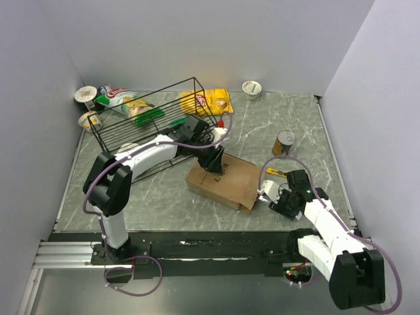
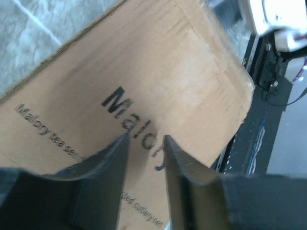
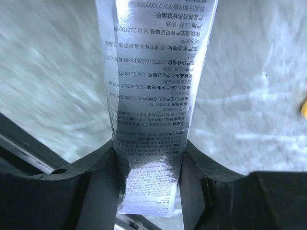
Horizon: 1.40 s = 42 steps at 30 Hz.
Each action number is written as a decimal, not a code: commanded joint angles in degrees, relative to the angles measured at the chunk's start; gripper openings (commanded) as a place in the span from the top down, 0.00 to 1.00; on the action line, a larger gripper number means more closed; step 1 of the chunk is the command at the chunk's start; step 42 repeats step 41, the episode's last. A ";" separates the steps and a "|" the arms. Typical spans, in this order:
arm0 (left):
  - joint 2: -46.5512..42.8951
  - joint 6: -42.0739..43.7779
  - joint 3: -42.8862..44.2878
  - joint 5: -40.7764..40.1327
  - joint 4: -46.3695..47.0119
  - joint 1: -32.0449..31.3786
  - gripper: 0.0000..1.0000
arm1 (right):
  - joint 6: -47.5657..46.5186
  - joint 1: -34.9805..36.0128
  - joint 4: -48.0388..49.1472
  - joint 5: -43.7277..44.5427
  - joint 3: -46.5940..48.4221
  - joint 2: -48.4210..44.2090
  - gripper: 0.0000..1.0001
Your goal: Unpack the express box
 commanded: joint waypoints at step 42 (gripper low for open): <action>-27.51 -12.38 4.31 -21.03 10.32 24.05 0.04 | 52.73 -18.14 0.86 -1.25 58.69 4.86 0.00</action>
